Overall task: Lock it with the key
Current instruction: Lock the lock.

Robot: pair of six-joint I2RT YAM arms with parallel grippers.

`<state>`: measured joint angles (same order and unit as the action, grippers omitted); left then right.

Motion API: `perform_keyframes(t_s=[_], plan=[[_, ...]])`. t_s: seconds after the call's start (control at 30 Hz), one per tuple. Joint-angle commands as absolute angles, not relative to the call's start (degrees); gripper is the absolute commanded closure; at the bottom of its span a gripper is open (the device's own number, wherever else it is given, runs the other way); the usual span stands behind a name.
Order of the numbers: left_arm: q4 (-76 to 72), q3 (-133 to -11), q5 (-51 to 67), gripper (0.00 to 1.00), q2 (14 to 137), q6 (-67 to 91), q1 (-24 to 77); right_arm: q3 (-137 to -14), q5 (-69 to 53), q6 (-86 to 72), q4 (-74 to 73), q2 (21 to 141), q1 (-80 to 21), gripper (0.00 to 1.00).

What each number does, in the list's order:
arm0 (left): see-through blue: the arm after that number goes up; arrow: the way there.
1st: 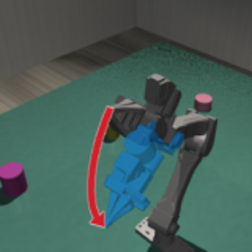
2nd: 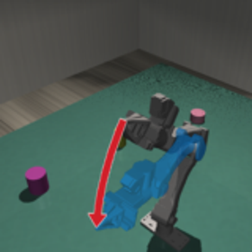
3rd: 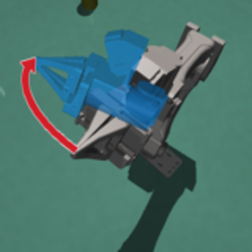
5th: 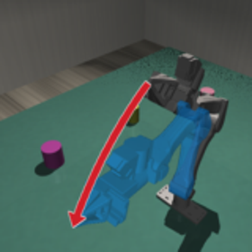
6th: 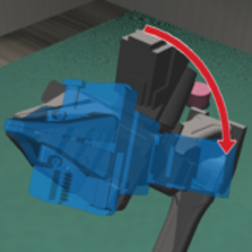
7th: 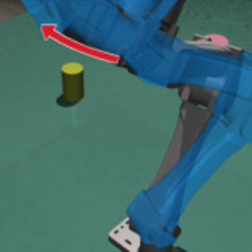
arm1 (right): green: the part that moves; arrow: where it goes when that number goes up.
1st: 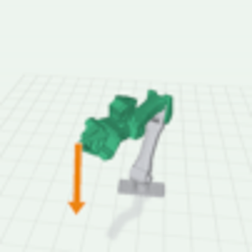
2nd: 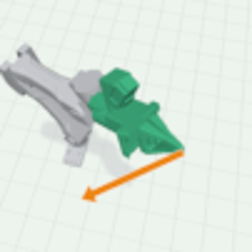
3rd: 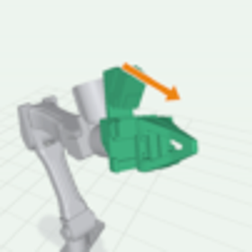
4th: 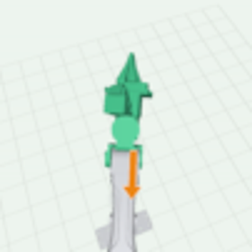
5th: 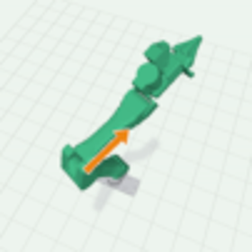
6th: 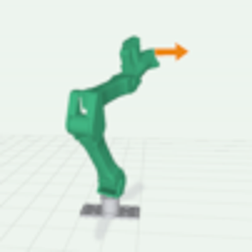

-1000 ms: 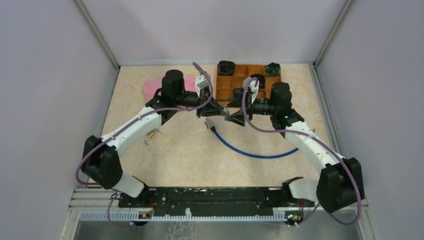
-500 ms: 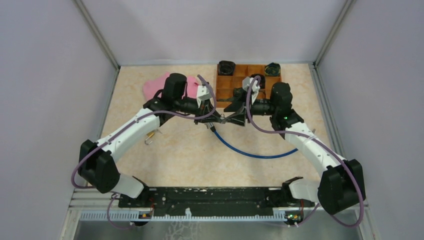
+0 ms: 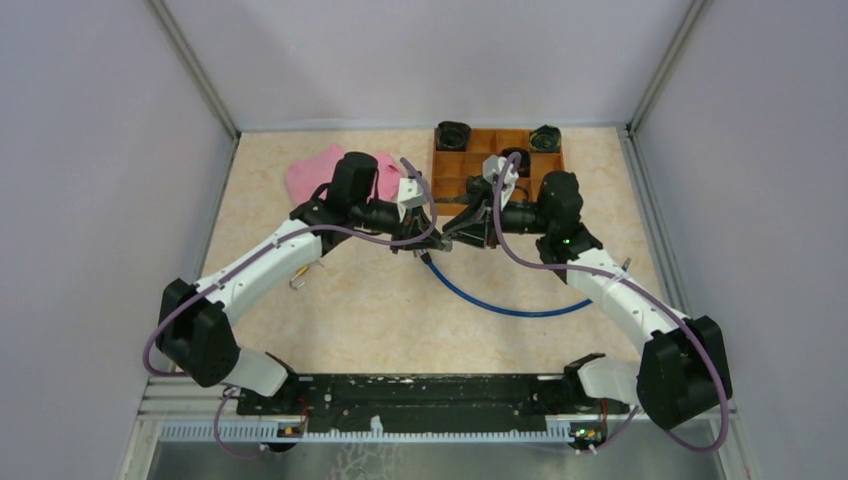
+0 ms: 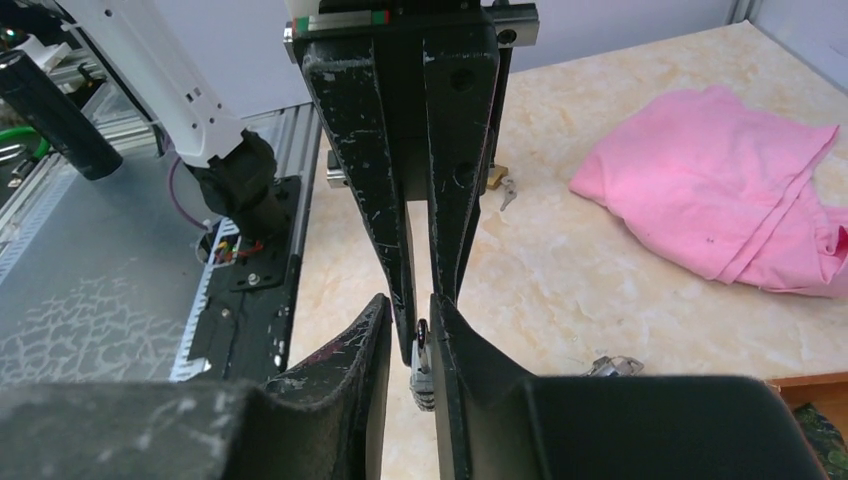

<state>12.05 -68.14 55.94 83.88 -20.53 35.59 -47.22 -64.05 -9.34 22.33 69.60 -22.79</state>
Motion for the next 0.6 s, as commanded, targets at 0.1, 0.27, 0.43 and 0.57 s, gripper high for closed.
perform_keyframes(t_s=[0.1,0.27,0.43,0.57], plan=[[11.98,-67.51,55.11,1.0,81.69,-22.56,35.86,-45.65,-62.83,-10.01,27.06,67.74,-23.36,0.86],[11.99,-67.97,54.87,1.0,81.83,-22.5,35.86,-44.86,-62.61,-8.03,25.98,67.91,-23.67,0.91],[11.82,-67.95,54.68,1.0,81.69,-22.48,35.86,-44.65,-62.04,-6.67,24.66,67.99,-23.89,0.93],[11.45,-67.32,54.08,1.0,81.37,-22.67,35.86,-44.88,-61.2,-5.73,23.71,67.0,-23.75,0.84]])
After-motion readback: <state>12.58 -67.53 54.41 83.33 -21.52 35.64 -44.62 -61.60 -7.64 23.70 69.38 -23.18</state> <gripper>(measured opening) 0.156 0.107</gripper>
